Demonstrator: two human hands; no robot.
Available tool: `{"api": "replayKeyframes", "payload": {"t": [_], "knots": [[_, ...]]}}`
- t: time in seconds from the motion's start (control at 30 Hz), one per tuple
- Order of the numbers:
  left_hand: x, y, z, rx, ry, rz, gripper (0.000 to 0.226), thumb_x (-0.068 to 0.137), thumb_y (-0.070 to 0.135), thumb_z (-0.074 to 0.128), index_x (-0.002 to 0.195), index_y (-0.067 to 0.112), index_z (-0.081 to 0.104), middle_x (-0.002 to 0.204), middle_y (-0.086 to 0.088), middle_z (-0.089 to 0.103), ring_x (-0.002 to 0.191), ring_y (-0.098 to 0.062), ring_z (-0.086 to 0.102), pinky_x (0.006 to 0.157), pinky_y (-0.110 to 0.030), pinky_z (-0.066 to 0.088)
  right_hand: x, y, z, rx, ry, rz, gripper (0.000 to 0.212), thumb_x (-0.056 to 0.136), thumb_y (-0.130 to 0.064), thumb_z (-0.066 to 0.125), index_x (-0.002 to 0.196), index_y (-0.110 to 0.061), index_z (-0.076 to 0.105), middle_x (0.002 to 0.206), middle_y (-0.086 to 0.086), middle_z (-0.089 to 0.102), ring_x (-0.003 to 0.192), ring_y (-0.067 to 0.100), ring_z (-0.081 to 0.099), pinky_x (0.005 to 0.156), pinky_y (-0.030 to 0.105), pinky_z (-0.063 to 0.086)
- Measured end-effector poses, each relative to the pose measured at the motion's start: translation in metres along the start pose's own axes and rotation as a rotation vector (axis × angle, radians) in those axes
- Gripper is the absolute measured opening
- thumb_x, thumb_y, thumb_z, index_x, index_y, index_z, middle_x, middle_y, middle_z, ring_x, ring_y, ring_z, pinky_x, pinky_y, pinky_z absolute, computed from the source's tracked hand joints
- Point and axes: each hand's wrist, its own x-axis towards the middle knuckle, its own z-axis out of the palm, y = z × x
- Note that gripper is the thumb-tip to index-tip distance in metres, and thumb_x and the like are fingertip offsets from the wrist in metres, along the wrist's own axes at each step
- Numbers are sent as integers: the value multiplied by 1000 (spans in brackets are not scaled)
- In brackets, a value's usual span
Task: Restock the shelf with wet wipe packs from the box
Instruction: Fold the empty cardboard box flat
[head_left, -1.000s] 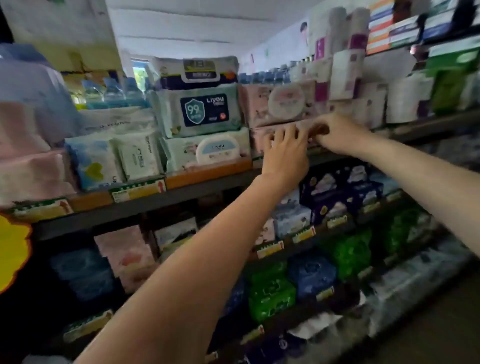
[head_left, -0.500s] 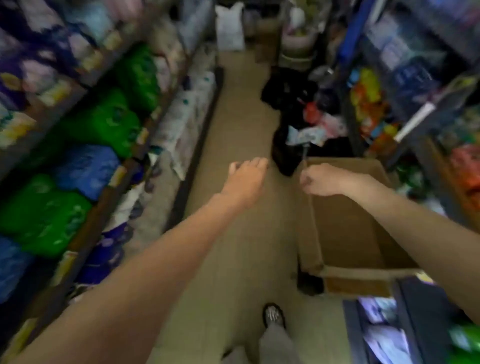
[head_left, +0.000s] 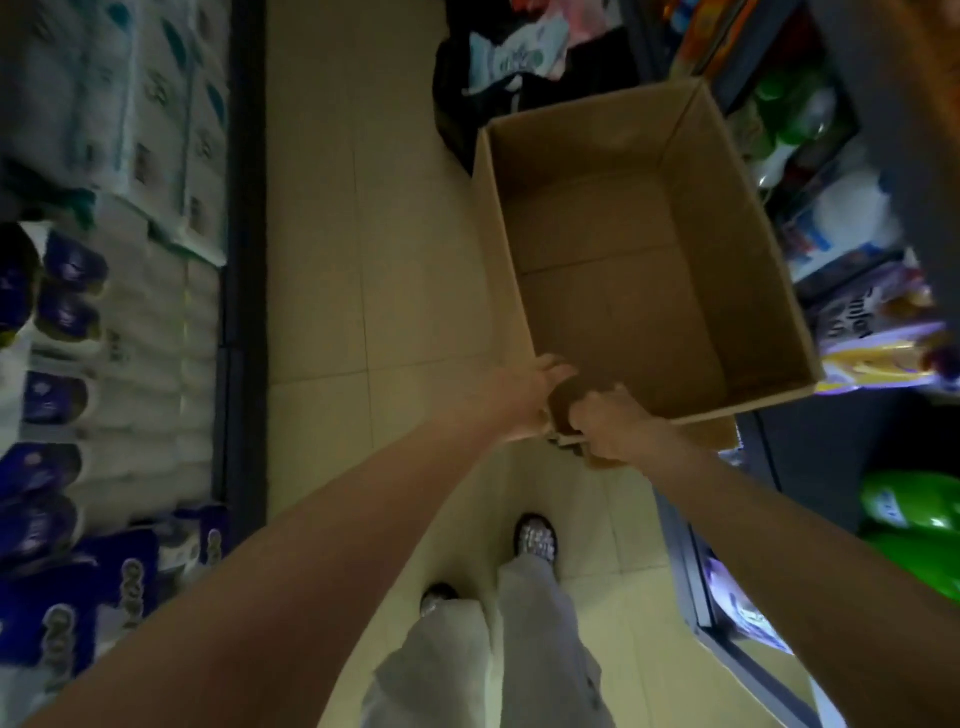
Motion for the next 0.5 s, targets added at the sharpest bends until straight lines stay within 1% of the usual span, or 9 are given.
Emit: {"api": "replayKeyframes", "payload": {"t": [0.1,0.13,0.17,0.2,0.23,0.3,0.4,0.47,0.5], "knots": [[3,-1,-17,-6,-133,-56,67,89,6,50,148,16,19,154,-4,23,136,-23,34,102,-26,34,-12,5,-29,52,30,-122,22,93,-11,46,113,-10,57,119,10,59,111,29,55,100,39,35],[0,-3,-25,11,-217,-66,68,89,9,53,148,15,20,153,-5,27,135,-24,36,103,-27,35,-19,5,-44,80,53,-165,19,93,-12,47,108,-8,59,111,11,60,103,29,58,90,36,41],[-3,-6,-34,35,-293,-63,67,88,13,56,146,15,23,150,-5,32,131,-24,40,102,-28,37,-28,4,-63,119,83,-204,16,92,-11,47,101,-8,60,99,10,60,89,27,59,75,32,45],[-5,-10,-50,52,-330,-61,63,87,16,59,143,13,30,144,-4,39,126,-24,45,100,-28,39,-39,7,-89,164,107,-223,14,92,-11,47,95,-8,60,84,6,56,75,23,56,61,28,43],[-9,-12,-71,44,-317,-62,54,86,19,61,136,12,42,135,-4,49,119,-23,50,96,-29,42,-51,8,-116,201,117,-227,13,92,-10,48,91,-9,60,74,2,51,65,19,52,54,26,39],[-19,-21,-121,-29,-169,-81,28,84,23,64,109,12,58,108,-6,59,105,-23,57,86,-31,45,-65,12,-177,207,167,-249,15,91,-7,49,90,-4,63,70,2,52,64,20,55,55,29,43],[-44,-45,-198,-41,84,-119,42,83,33,66,113,4,61,101,-11,64,92,-25,59,75,-27,46,-66,12,-263,194,288,-292,21,87,-5,48,95,-2,67,88,13,68,82,30,66,69,38,52],[-60,-63,-247,-32,180,-101,45,82,38,66,112,5,60,88,-7,61,78,-20,54,55,-12,38,-67,12,-318,206,339,-283,26,88,-6,50,108,-7,65,107,11,67,98,29,64,86,40,53],[-67,-73,-269,-61,195,-84,43,83,38,66,112,6,60,82,-4,60,73,-18,53,51,-8,36,-66,11,-343,215,349,-277,28,88,-8,51,114,-9,63,114,9,65,104,26,61,90,37,51]]}}
